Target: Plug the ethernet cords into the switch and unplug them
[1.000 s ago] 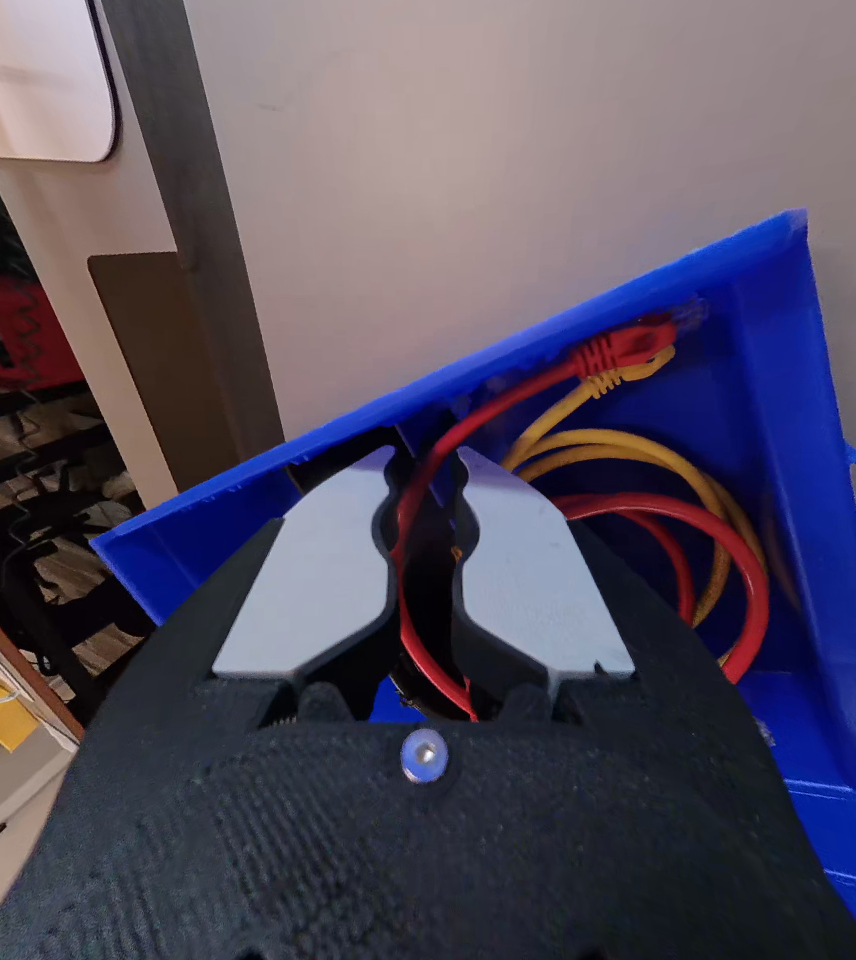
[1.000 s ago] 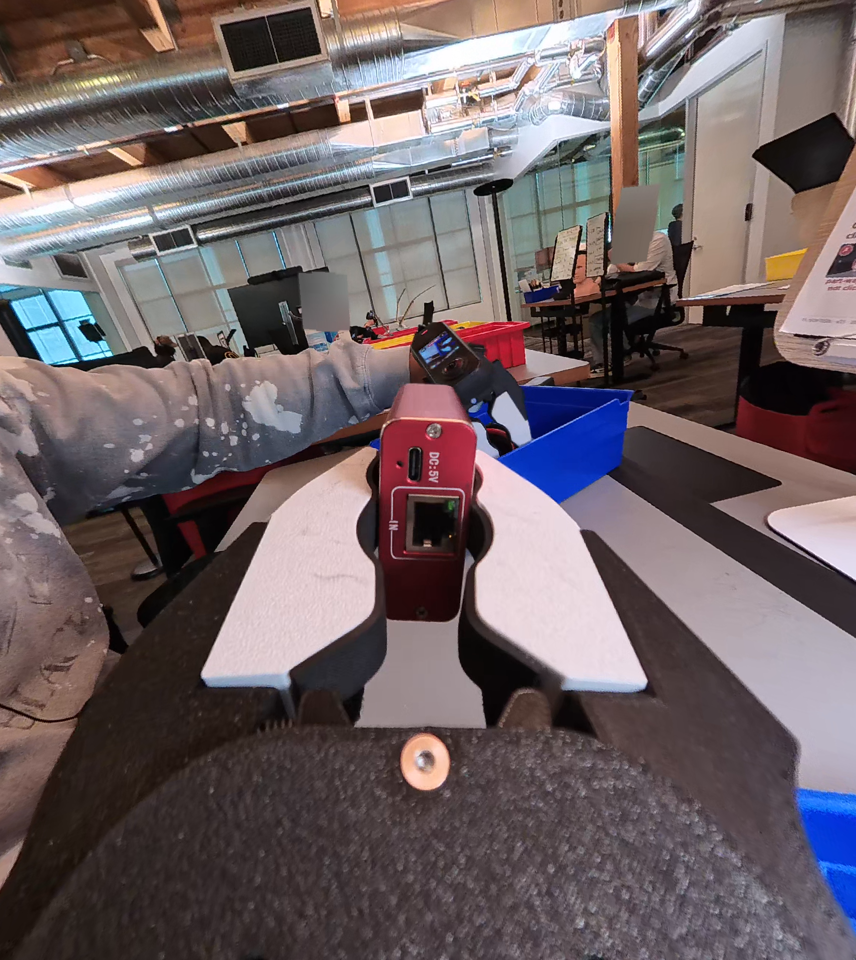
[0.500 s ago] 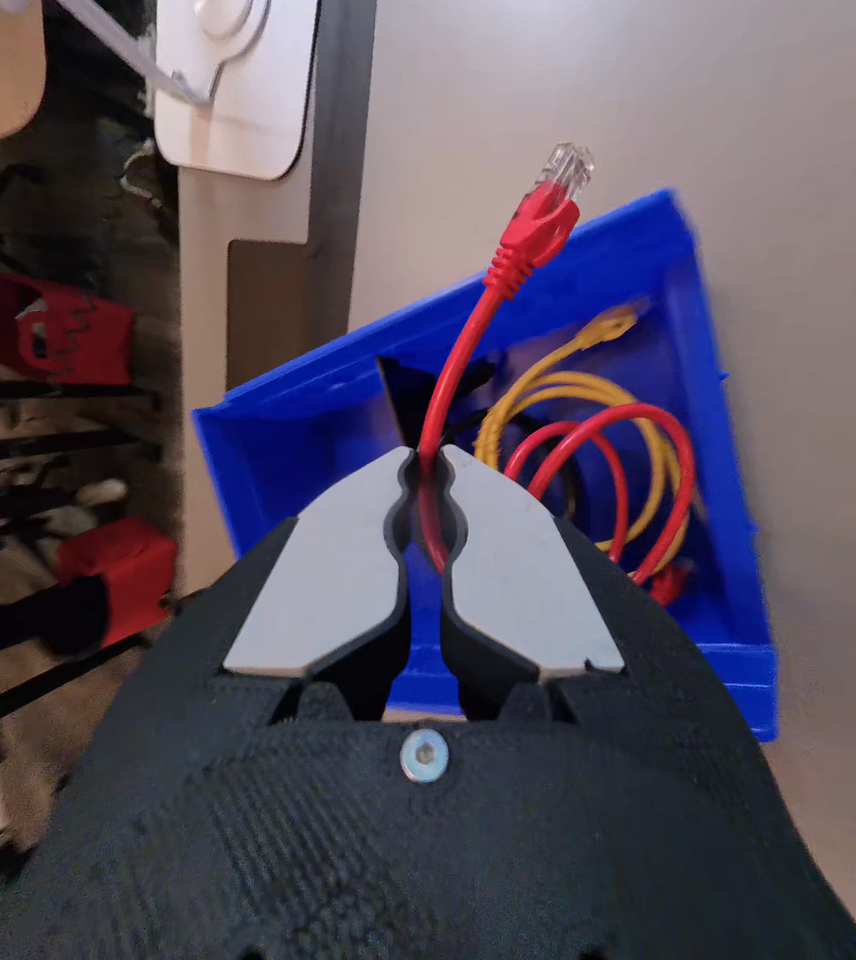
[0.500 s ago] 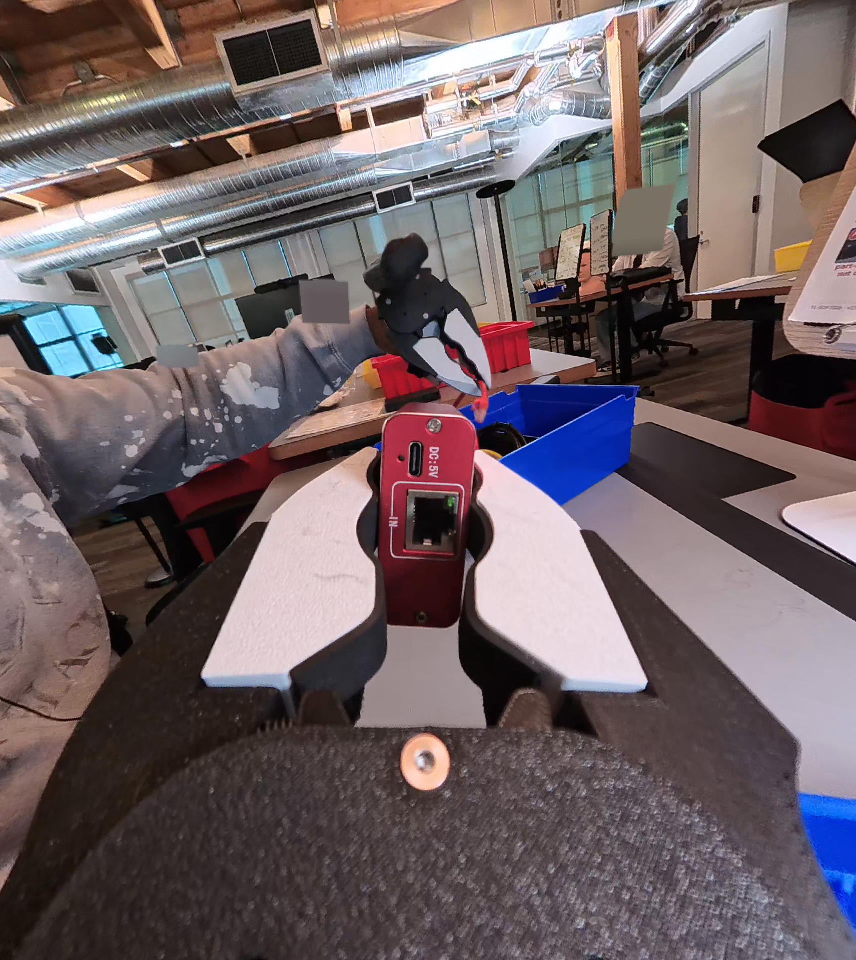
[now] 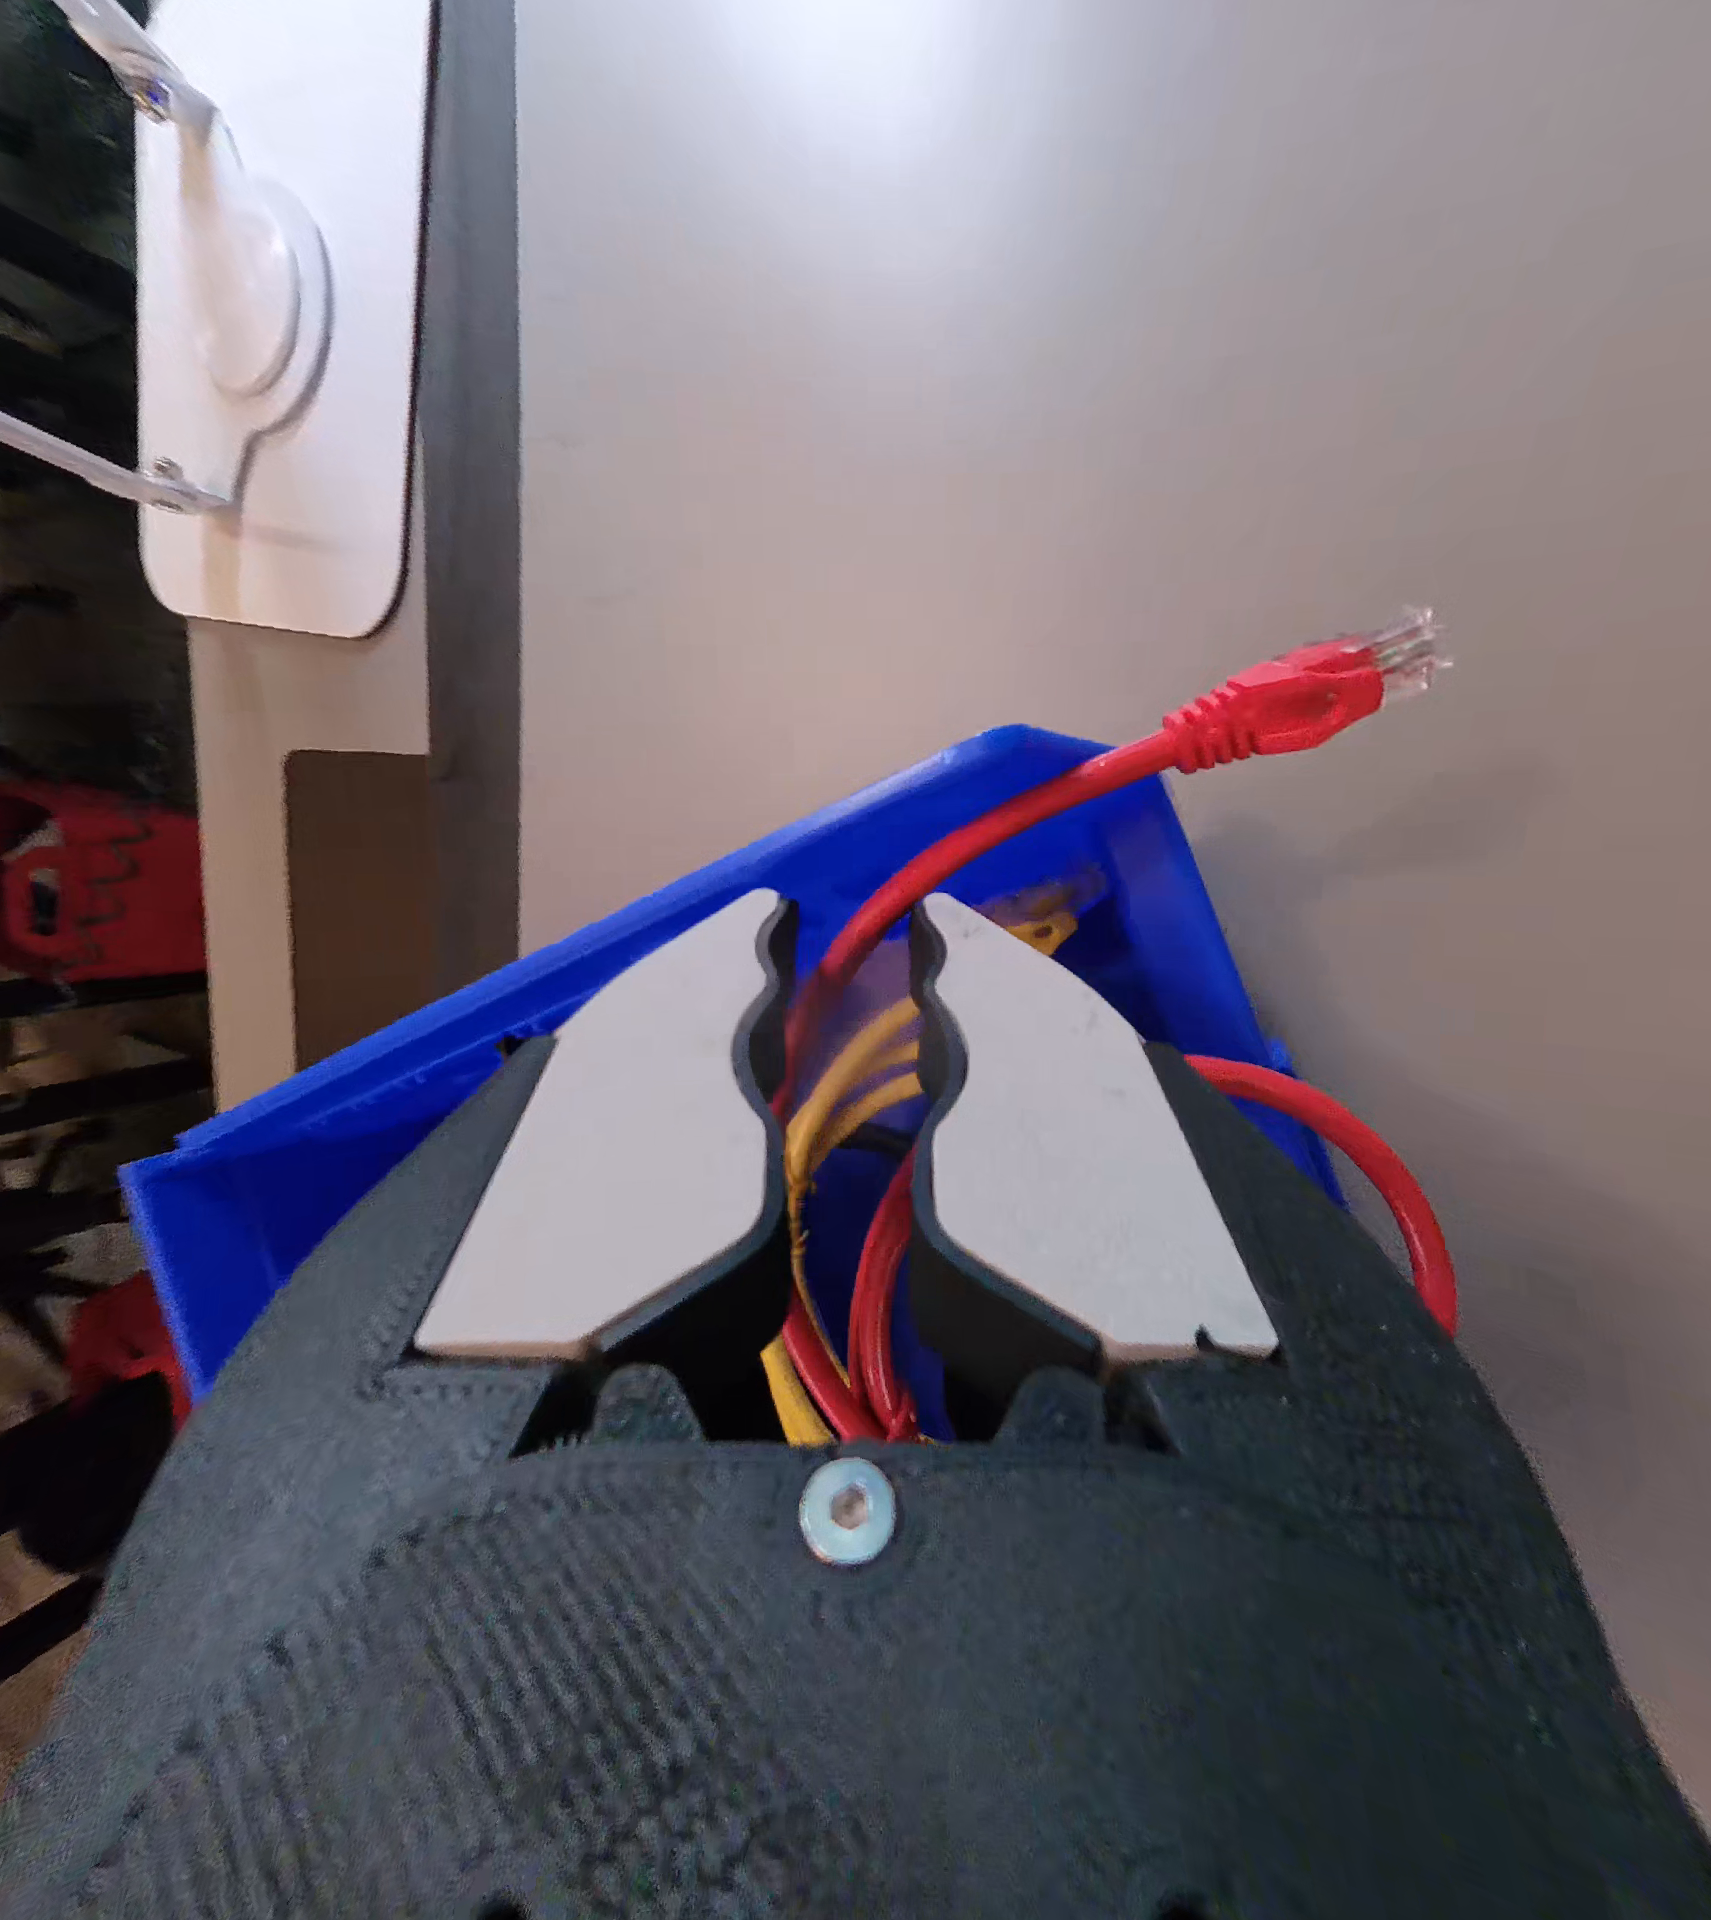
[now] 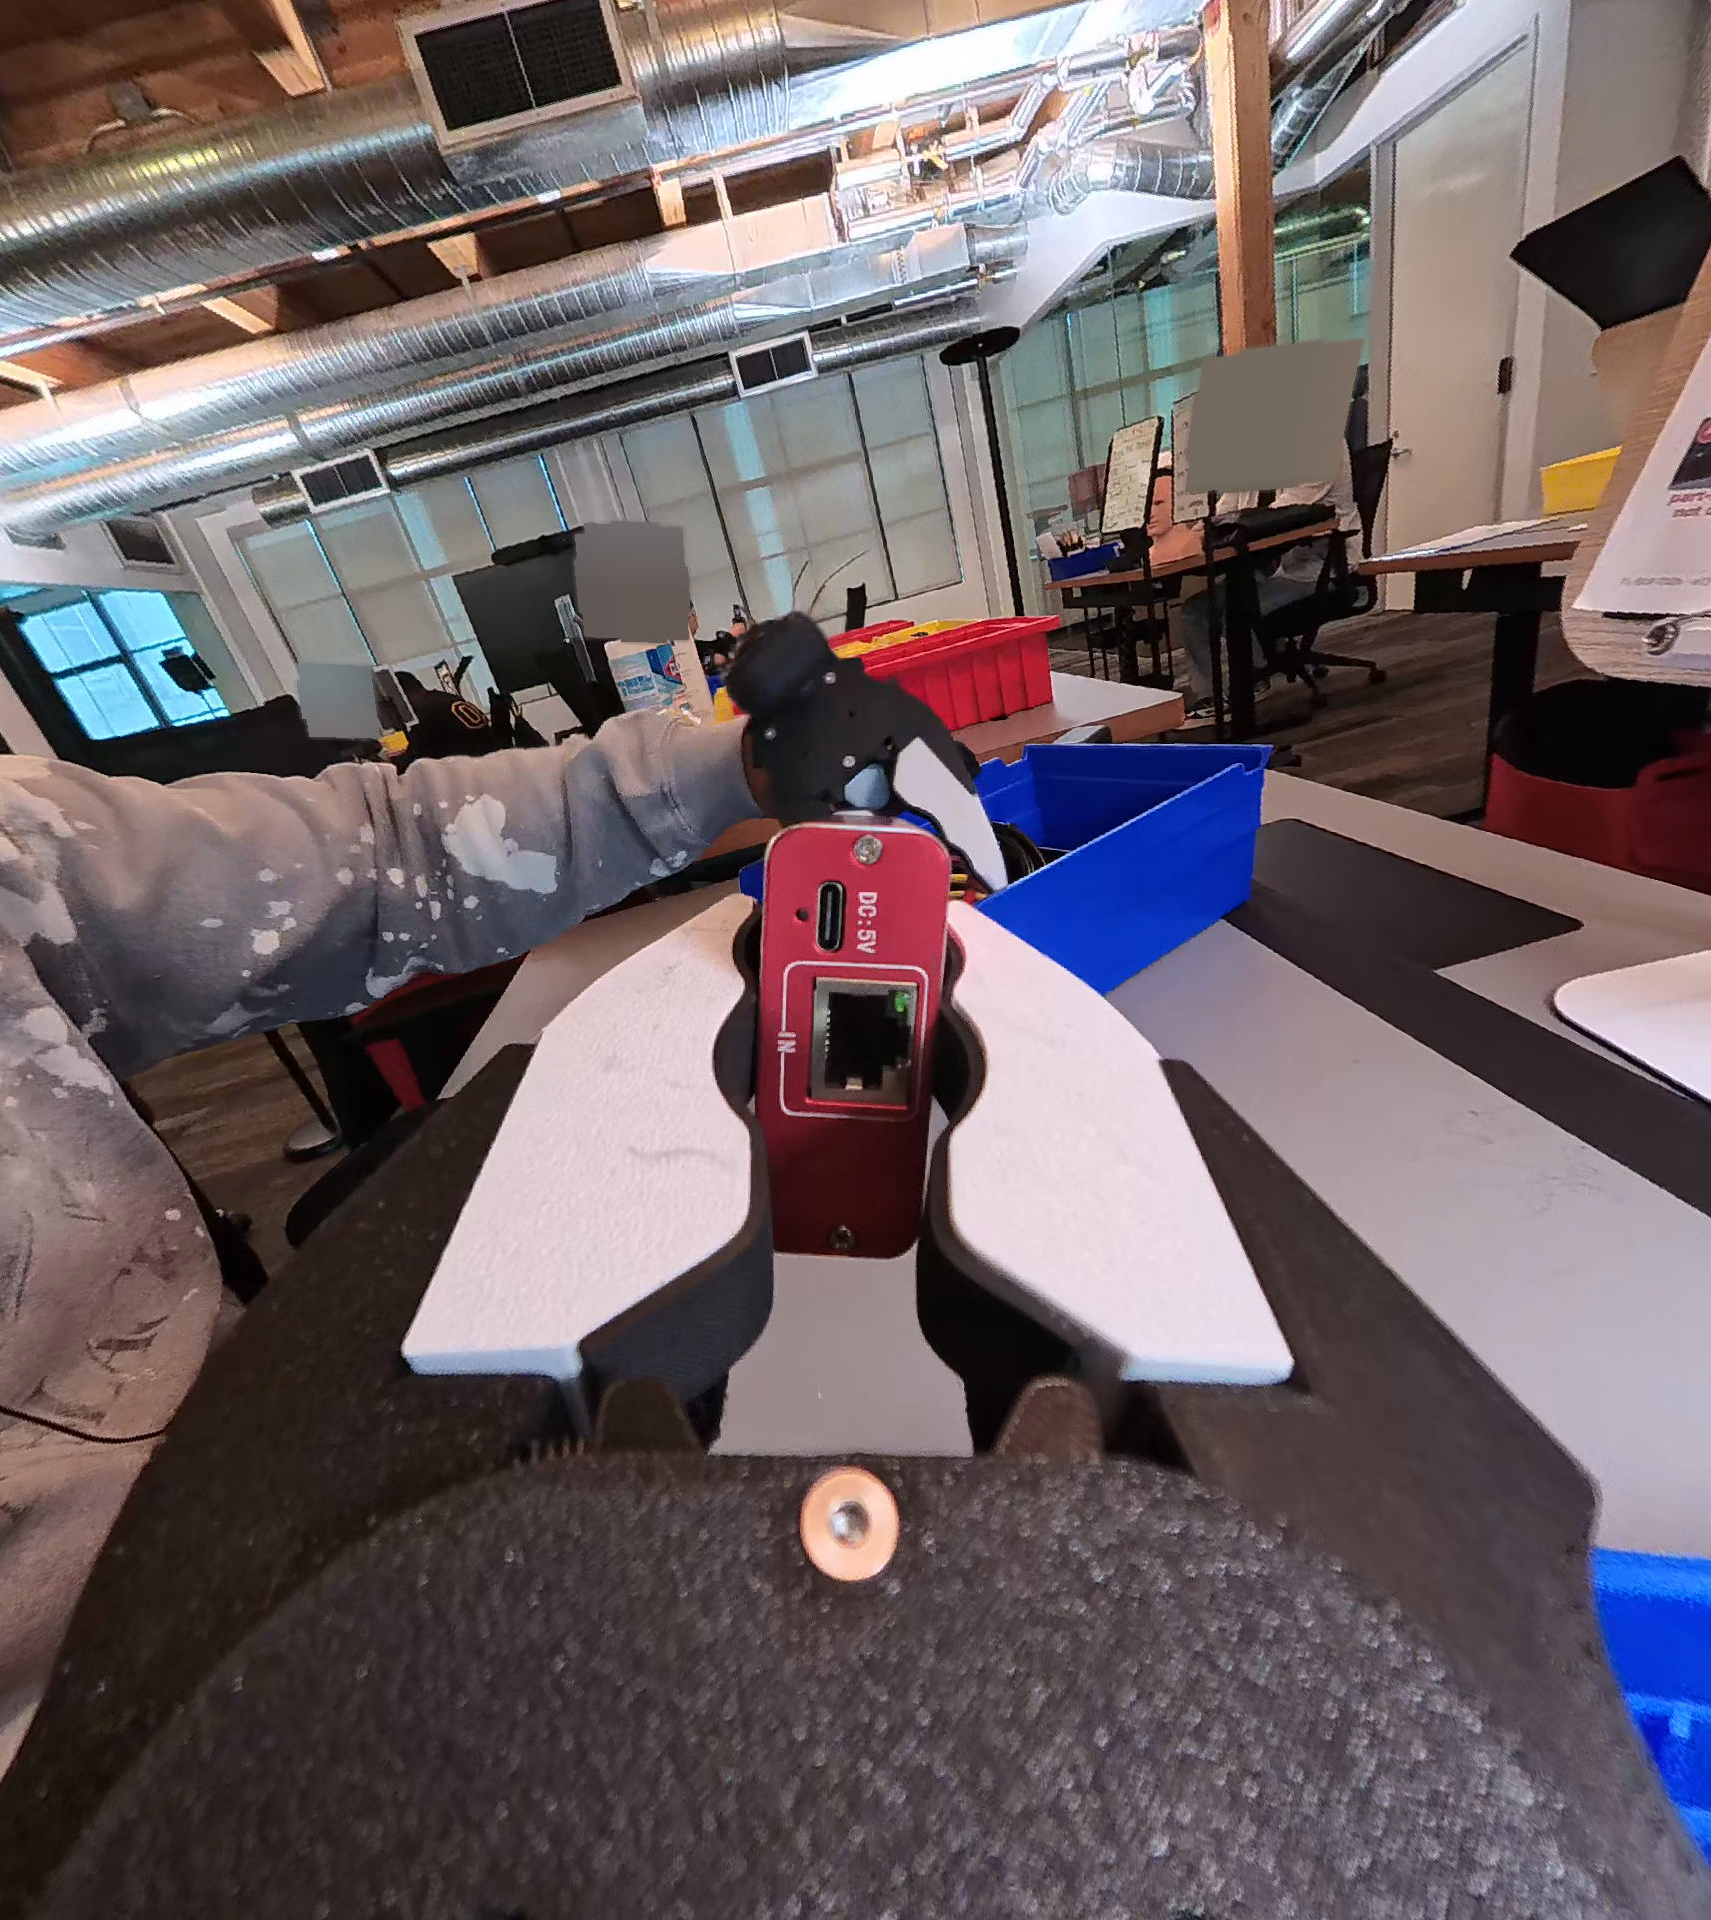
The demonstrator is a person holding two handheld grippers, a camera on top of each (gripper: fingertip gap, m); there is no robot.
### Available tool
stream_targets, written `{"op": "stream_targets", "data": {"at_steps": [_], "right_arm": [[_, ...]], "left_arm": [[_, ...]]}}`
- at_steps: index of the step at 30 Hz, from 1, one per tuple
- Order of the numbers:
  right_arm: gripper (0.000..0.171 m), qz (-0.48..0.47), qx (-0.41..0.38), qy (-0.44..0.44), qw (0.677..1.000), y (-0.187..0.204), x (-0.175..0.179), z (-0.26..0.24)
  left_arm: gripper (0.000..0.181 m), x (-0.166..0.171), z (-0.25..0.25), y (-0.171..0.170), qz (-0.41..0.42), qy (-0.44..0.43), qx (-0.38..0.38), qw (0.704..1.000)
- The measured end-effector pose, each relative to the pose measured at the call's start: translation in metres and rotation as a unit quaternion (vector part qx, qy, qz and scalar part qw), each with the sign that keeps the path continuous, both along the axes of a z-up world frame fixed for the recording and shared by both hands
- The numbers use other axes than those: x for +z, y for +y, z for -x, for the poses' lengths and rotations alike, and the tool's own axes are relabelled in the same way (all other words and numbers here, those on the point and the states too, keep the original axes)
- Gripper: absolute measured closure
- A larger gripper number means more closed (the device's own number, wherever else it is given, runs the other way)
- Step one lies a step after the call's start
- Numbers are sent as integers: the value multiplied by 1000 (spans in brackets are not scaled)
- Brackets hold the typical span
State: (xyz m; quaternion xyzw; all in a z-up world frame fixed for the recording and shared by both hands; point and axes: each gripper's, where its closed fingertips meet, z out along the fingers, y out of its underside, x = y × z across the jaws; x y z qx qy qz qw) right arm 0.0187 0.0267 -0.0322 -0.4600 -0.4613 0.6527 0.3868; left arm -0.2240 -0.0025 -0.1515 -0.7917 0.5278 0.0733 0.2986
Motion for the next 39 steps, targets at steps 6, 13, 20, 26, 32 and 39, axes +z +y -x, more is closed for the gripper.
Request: {"op": "stream_targets", "data": {"at_steps": [6, 13, 20, 26, 32, 39], "right_arm": [[143, 12, -9, -2, 1000, 8, -4, -1], [143, 25, -10, -13, 1000, 10, -13, 4], [143, 28, -6, -18, 999, 11, -17, 4], [143, 34, -5, -23, 999, 15, -22, 3], [143, 39, -3, -29, 999, 16, -26, 4], [143, 38, -2, -32, 999, 16, -28, 5]], "left_arm": [[152, 20, -22, -18, -107, 80, -64, 989], [150, -1, -40, -42, -180, 223, -172, 943], [153, -20, -23, -39, -118, 235, -194, 945], [157, -23, -23, -27, -44, 188, -179, 965], [155, -24, 1, -9, 6, 179, -153, 972], [162, -30, 16, 13, 12, 168, -111, 979]]}}
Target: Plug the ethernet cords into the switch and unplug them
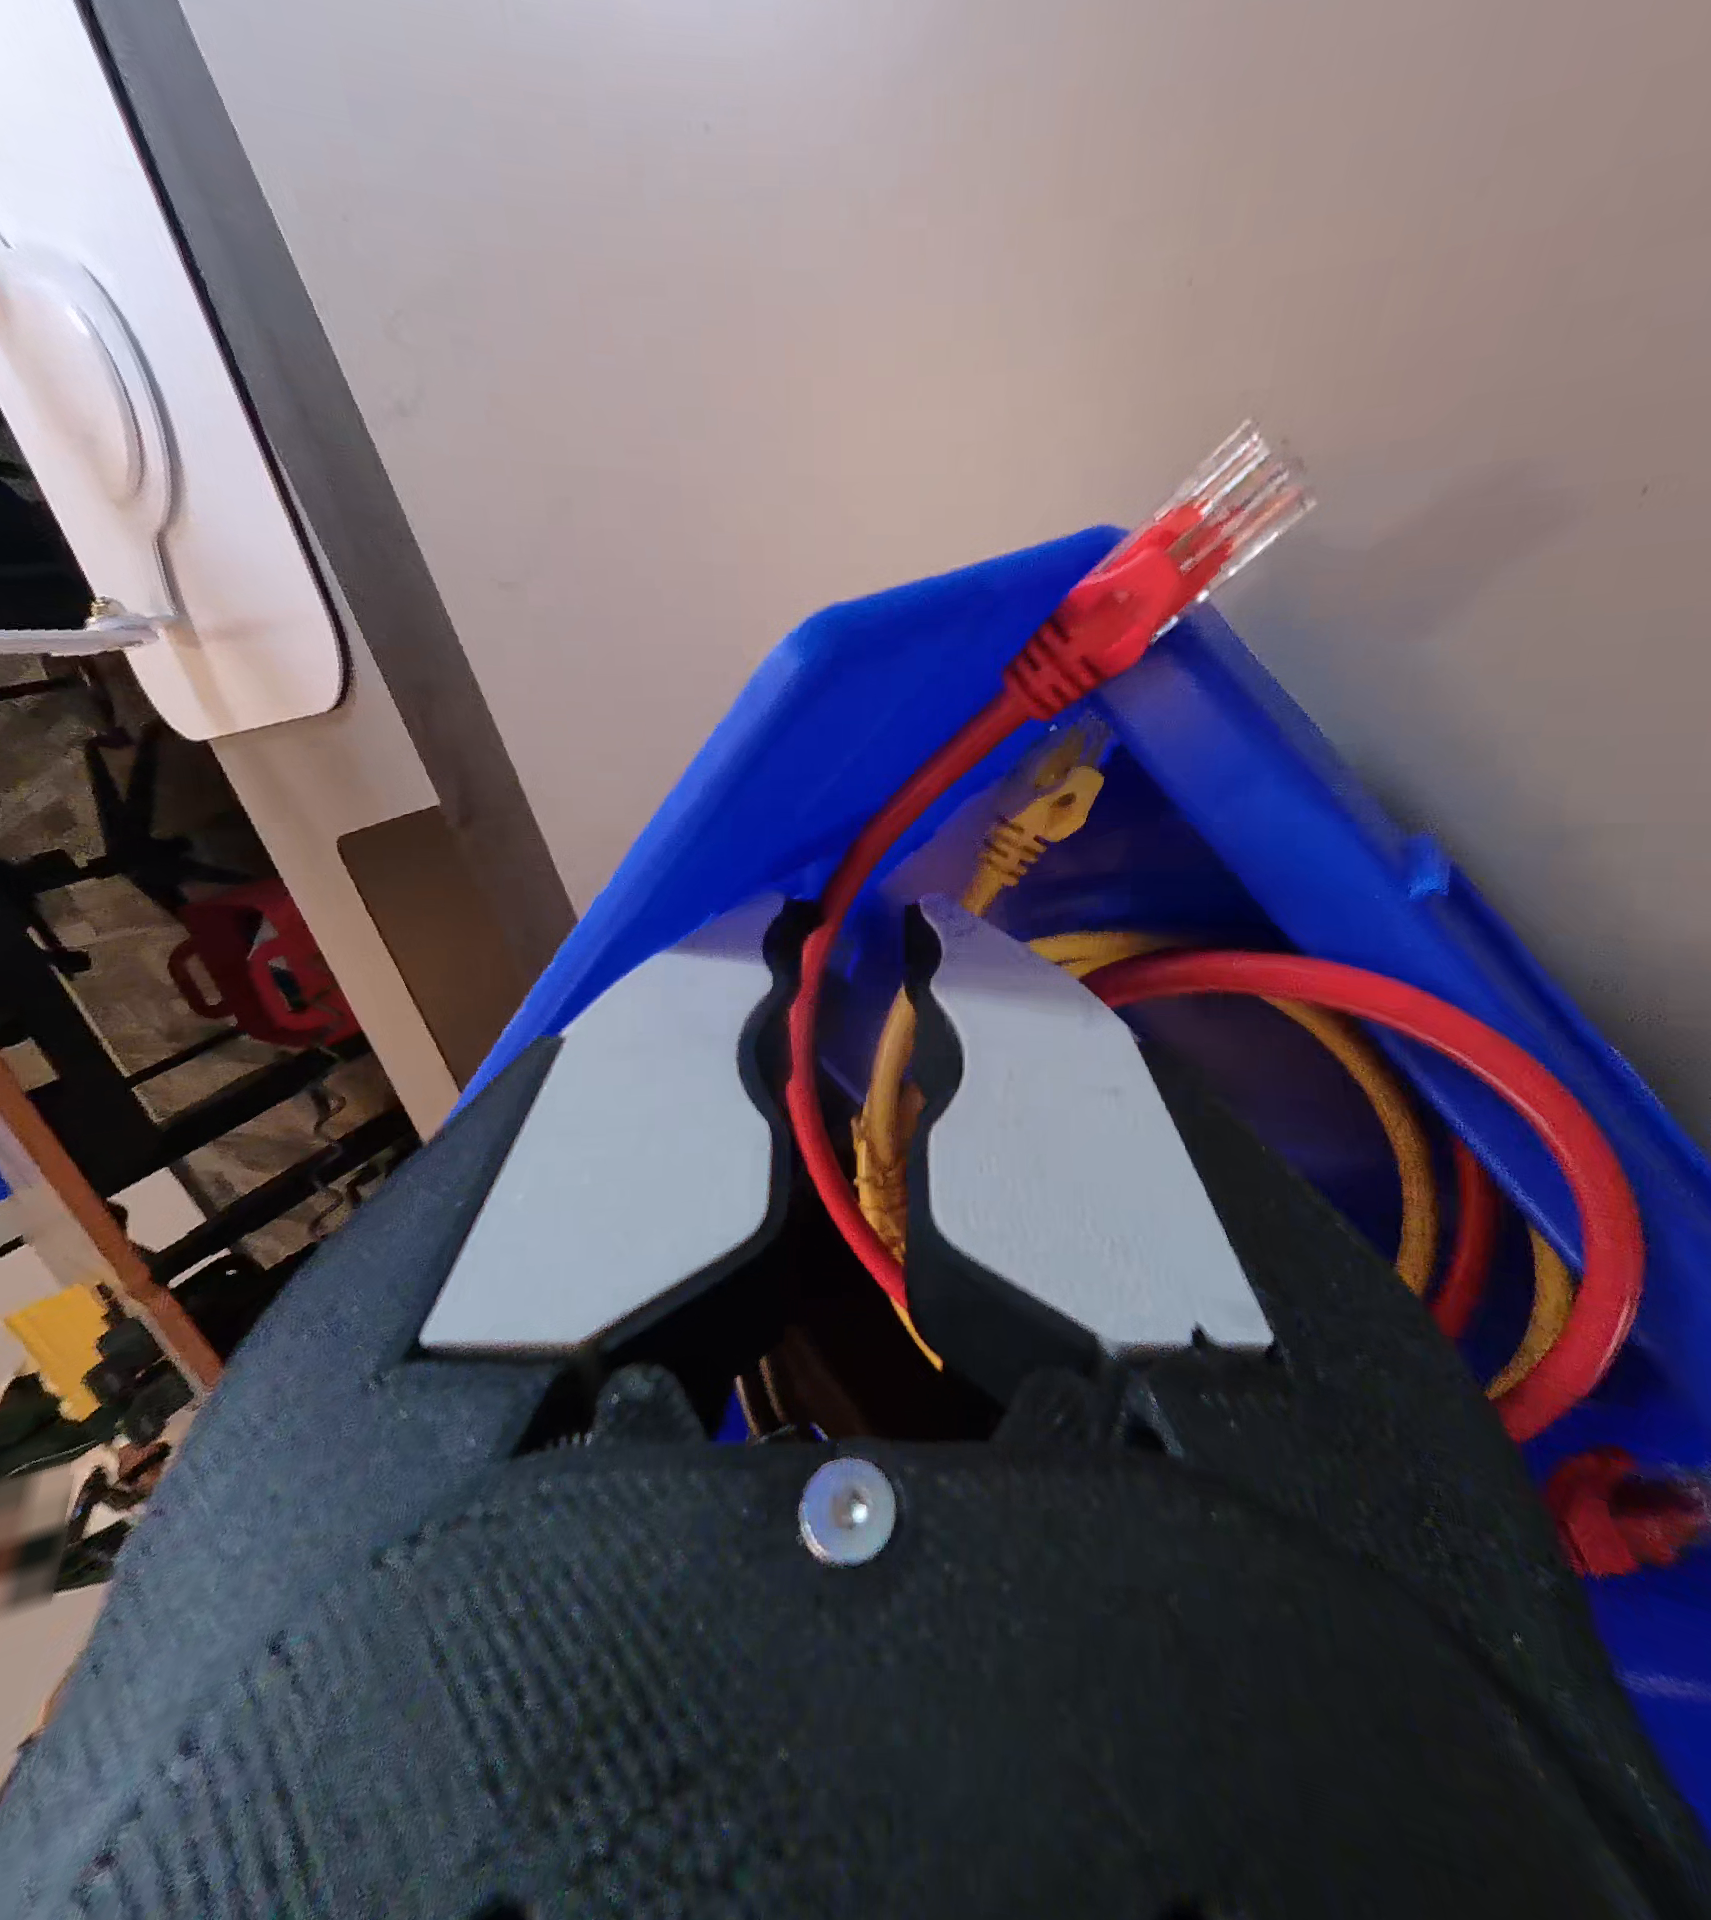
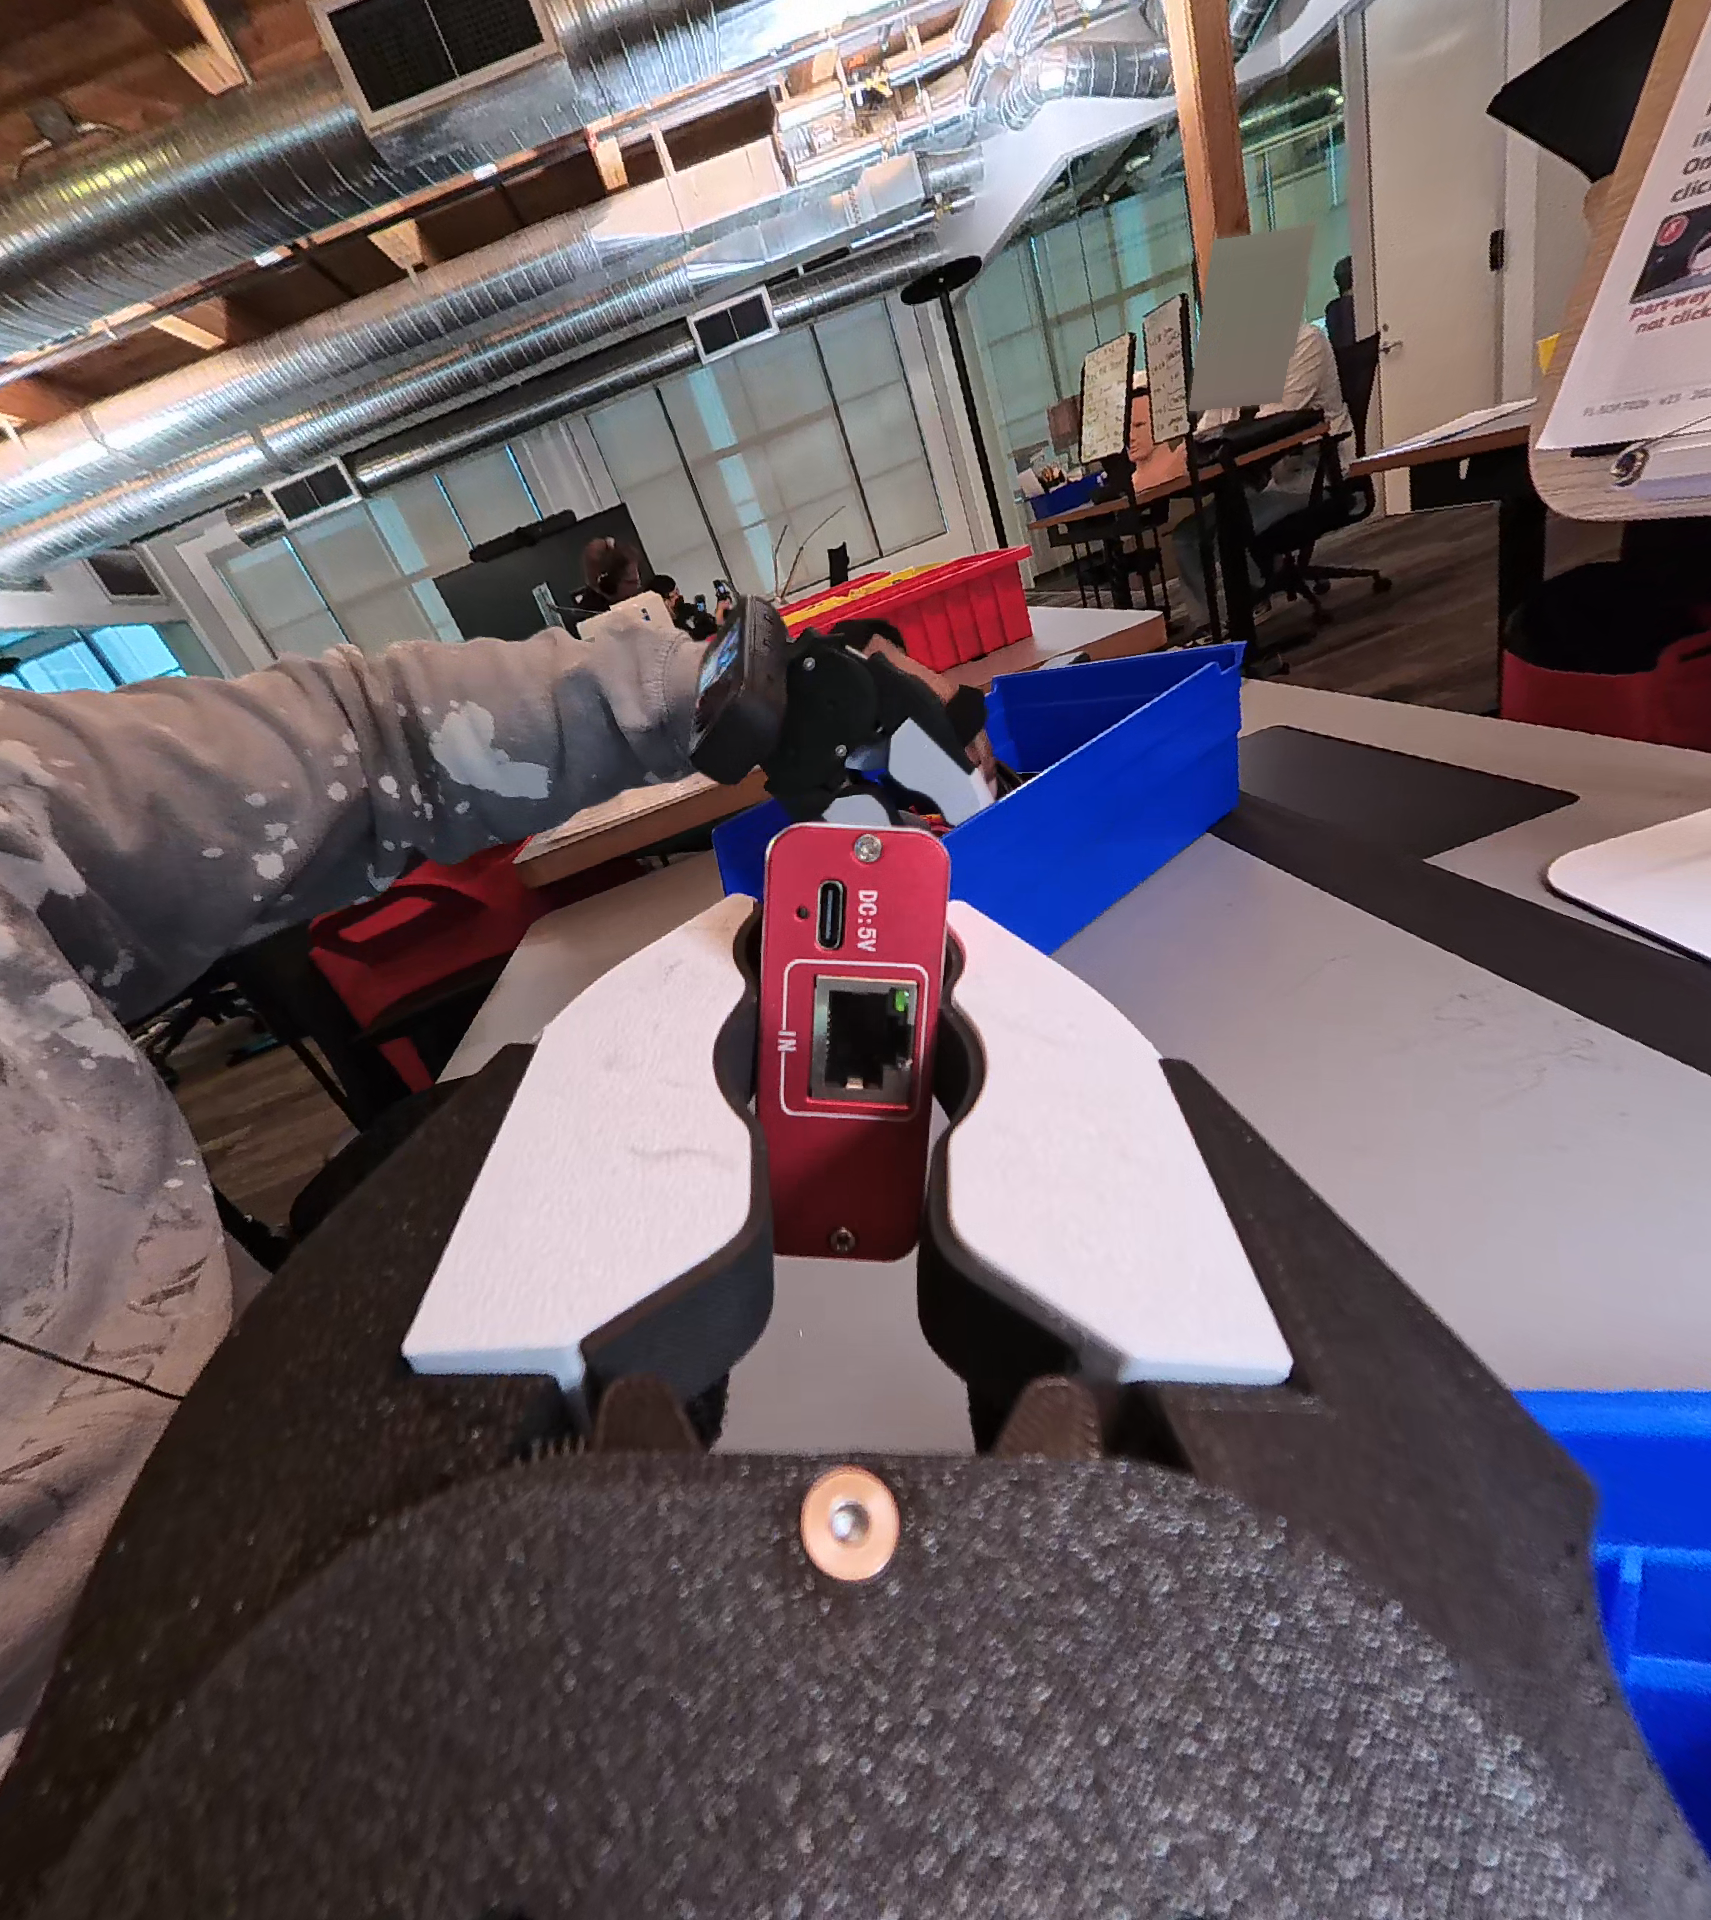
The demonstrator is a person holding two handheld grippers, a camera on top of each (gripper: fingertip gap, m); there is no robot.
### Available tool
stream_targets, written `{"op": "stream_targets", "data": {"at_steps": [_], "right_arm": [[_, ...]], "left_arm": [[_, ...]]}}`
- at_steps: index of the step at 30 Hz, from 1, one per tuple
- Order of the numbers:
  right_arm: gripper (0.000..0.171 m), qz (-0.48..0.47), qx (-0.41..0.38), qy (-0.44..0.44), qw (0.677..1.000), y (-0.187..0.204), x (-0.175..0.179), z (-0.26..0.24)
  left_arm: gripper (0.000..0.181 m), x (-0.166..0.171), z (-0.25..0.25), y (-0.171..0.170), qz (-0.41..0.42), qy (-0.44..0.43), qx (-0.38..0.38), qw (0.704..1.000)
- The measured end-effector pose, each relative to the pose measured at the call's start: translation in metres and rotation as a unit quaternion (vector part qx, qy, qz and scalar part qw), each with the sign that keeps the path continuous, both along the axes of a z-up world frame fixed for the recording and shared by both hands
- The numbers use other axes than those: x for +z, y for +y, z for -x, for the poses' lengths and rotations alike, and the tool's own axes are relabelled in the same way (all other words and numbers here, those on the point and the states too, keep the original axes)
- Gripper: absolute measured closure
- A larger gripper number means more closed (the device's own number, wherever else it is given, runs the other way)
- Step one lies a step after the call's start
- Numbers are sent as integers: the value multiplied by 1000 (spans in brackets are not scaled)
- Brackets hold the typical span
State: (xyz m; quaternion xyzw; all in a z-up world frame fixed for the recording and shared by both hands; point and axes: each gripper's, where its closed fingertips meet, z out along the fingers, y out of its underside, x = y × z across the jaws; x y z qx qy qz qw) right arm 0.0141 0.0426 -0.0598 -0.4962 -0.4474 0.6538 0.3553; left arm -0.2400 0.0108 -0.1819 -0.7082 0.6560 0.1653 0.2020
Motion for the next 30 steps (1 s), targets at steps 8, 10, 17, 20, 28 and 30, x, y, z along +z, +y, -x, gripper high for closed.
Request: {"op": "stream_targets", "data": {"at_steps": [8, 10, 17, 20, 28, 30], "right_arm": [[143, 3, -2, 0, 1000, 1, -1, 0], [143, 1, -3, 1, 1000, 0, 0, 0], [143, 2, -6, 2, 1000, 1, 1, 0], [143, -1, -7, 3, 1000, 1, 3, -1], [143, 7, -4, 0, 1000, 0, 0, 1], [143, 3, -3, -1, 1000, -1, 0, 1]], "left_arm": [[167, -10, 3, 10, -26, -2, 10, 1000], [167, -10, 3, 11, -31, 5, 7, 999], [165, -6, 3, 14, -80, 8, -8, 997], [155, -3, 12, 17, -107, -8, 27, 994], [155, -10, 13, 17, -72, -11, 52, 996], [163, -12, 11, 16, -62, -2, 37, 997]]}}
